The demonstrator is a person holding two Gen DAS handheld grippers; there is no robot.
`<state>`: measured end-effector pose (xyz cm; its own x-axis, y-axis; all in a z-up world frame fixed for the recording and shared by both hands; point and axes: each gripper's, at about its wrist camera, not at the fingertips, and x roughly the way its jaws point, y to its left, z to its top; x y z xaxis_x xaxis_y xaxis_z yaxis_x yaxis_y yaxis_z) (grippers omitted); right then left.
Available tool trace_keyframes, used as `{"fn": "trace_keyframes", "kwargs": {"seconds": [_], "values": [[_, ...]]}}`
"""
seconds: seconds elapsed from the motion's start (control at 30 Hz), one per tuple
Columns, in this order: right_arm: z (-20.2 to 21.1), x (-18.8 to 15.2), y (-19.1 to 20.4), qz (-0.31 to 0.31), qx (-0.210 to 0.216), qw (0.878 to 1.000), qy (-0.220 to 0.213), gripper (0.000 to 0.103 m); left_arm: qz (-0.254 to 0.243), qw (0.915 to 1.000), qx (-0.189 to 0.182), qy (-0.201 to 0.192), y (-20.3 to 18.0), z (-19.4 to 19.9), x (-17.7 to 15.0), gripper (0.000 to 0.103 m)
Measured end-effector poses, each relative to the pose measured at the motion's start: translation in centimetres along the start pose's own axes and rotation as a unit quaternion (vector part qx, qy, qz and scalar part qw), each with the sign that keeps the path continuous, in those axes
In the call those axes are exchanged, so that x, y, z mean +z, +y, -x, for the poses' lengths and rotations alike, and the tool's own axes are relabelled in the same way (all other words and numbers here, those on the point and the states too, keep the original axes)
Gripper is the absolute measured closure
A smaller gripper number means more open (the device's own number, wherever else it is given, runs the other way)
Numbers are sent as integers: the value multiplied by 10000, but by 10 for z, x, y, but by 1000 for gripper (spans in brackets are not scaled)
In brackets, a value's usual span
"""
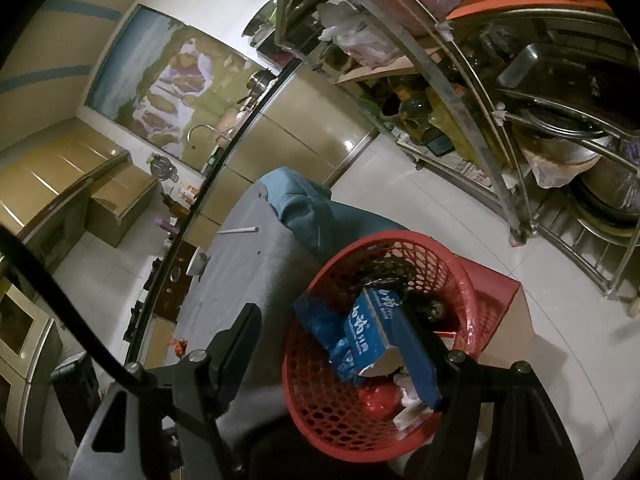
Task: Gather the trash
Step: 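Open both tools over the red basket to drop the two boxes, then move both open tools back over the table toward the remaining items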
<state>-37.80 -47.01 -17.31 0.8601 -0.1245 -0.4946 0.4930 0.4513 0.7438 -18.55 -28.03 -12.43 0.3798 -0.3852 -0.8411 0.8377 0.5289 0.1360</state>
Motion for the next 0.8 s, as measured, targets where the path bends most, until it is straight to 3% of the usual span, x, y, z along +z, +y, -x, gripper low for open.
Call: {"fn": "trace_keyframes", "kwargs": {"seconds": [0.27, 0.8], "values": [[4, -1, 31, 467, 90, 9988, -78, 32, 653, 9960, 555, -232, 55, 23, -20, 51], [-32, -23, 85, 1173, 164, 9919, 469, 32, 1512, 9792, 1294, -409, 139, 45, -69, 50]]}}
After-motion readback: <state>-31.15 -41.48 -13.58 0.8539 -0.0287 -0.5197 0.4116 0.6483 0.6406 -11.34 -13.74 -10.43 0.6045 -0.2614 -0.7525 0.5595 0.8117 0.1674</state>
